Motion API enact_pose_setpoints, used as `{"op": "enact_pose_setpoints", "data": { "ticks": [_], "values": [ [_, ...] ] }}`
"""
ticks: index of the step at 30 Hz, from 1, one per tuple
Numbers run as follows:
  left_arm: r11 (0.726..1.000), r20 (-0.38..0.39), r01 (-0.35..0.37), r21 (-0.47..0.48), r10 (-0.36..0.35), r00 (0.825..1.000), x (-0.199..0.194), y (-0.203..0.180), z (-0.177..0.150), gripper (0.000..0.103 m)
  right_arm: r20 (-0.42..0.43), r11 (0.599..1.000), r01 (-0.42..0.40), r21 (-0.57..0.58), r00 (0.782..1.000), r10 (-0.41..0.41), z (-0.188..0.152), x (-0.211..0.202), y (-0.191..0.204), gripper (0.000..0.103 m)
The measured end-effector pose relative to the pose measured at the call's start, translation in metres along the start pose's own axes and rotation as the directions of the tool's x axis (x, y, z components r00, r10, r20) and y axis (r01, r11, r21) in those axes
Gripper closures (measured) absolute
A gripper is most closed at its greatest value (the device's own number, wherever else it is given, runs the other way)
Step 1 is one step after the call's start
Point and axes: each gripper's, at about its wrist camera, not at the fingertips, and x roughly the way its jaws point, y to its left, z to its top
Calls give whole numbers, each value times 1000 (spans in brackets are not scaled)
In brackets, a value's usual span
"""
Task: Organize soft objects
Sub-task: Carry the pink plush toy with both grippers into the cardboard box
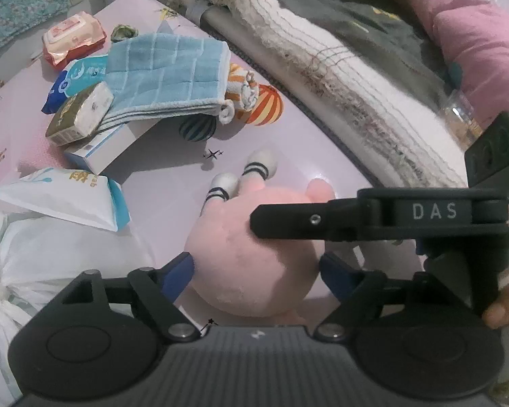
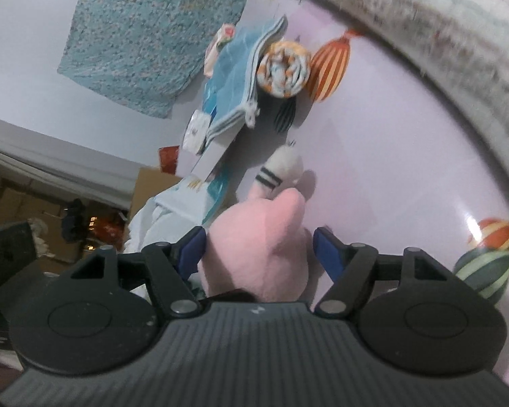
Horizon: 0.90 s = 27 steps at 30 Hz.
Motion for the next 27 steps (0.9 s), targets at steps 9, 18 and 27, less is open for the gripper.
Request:
{"op": "enact_pose_setpoints", "data": {
  "ticks": [9, 18, 27],
  "values": [
    [998, 43, -39, 47, 37, 998, -10, -12, -6, 19, 16, 998, -54, 32, 998, 54, -9, -5, 3, 40],
    [993, 255, -117, 33, 105, 961, -90, -17, -24, 21, 76, 988, -107, -109, 990, 116, -13, -42, 65, 40],
    [941, 433, -292, -172, 338, 835, -206, 36, -67, 21, -50, 909, -259, -325, 965, 257, -18, -15, 206, 40]
  ]
}}
